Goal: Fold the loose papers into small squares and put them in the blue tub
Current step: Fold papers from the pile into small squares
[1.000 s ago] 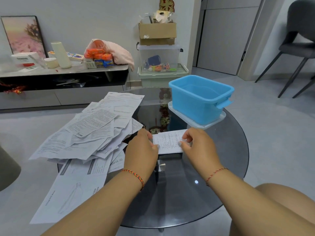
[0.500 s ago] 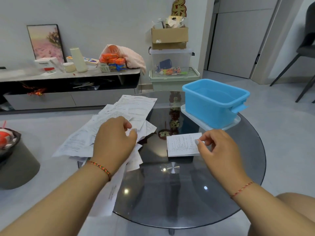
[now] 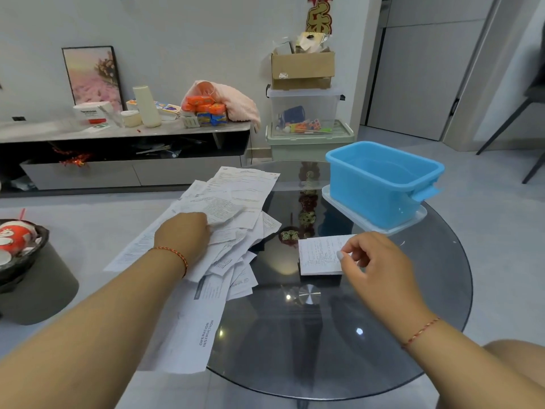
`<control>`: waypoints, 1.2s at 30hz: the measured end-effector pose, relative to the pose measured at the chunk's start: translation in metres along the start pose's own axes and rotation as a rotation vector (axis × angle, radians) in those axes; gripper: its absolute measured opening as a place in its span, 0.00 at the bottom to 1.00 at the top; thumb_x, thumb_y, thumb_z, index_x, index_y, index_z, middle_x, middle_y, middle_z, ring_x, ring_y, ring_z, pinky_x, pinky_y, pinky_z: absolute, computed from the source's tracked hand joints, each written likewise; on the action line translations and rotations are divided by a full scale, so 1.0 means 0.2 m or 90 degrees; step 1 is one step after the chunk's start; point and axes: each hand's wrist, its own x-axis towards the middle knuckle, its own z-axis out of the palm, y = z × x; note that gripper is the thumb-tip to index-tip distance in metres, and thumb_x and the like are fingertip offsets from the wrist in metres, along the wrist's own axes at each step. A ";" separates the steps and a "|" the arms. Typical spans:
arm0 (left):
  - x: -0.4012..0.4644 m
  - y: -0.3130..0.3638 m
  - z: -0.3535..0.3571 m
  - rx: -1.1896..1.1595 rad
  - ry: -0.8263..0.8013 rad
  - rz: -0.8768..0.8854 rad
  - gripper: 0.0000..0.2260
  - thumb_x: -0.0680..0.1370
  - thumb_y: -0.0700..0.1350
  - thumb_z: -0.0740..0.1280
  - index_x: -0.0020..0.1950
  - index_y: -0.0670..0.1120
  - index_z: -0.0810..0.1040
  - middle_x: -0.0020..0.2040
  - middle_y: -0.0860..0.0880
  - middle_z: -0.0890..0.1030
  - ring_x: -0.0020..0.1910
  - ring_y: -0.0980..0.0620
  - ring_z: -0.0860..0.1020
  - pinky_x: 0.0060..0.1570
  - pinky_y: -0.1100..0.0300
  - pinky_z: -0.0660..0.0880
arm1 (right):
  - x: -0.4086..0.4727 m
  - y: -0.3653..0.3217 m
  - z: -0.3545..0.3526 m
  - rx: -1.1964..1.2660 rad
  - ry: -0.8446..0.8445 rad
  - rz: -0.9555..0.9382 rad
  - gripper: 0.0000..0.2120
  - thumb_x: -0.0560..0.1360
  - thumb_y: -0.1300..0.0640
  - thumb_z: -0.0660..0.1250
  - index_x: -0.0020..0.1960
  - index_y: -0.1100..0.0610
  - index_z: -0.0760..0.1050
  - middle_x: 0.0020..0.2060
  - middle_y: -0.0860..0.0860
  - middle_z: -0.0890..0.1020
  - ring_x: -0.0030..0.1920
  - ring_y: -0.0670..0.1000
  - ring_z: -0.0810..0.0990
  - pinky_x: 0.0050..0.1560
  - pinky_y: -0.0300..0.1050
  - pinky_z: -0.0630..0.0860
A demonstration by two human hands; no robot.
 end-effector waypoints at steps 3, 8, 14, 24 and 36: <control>-0.02 0.02 -0.07 -0.052 0.079 0.028 0.14 0.78 0.42 0.58 0.32 0.46 0.69 0.31 0.49 0.71 0.36 0.44 0.71 0.33 0.58 0.65 | 0.00 0.00 -0.01 -0.007 -0.004 0.000 0.06 0.72 0.58 0.69 0.39 0.50 0.74 0.34 0.43 0.74 0.37 0.44 0.73 0.35 0.38 0.70; -0.18 0.21 -0.31 -0.328 0.203 0.132 0.07 0.78 0.44 0.64 0.48 0.46 0.83 0.41 0.50 0.83 0.45 0.50 0.78 0.42 0.61 0.69 | 0.00 -0.01 -0.04 0.071 -0.010 0.028 0.05 0.71 0.56 0.70 0.41 0.49 0.75 0.34 0.45 0.75 0.37 0.44 0.73 0.35 0.33 0.69; -0.57 0.43 -0.42 -0.687 0.054 0.251 0.10 0.76 0.42 0.68 0.42 0.58 0.81 0.38 0.64 0.82 0.41 0.68 0.78 0.41 0.77 0.69 | -0.01 -0.04 -0.09 0.540 -0.208 0.201 0.37 0.60 0.47 0.77 0.65 0.51 0.68 0.53 0.47 0.80 0.49 0.40 0.79 0.47 0.36 0.74; -0.76 0.43 -0.21 -0.512 0.026 0.287 0.15 0.65 0.62 0.68 0.49 0.62 0.79 0.53 0.66 0.76 0.56 0.65 0.70 0.53 0.76 0.61 | -0.13 -0.08 -0.24 0.482 -0.127 0.009 0.07 0.65 0.64 0.74 0.42 0.56 0.82 0.37 0.47 0.84 0.40 0.46 0.83 0.39 0.33 0.76; -1.01 0.50 0.05 -0.442 -0.007 0.082 0.13 0.70 0.60 0.69 0.30 0.57 0.72 0.39 0.60 0.75 0.48 0.62 0.71 0.54 0.58 0.68 | -0.31 -0.01 -0.19 0.150 -0.329 0.078 0.08 0.72 0.52 0.71 0.44 0.38 0.77 0.43 0.38 0.82 0.45 0.37 0.78 0.46 0.32 0.75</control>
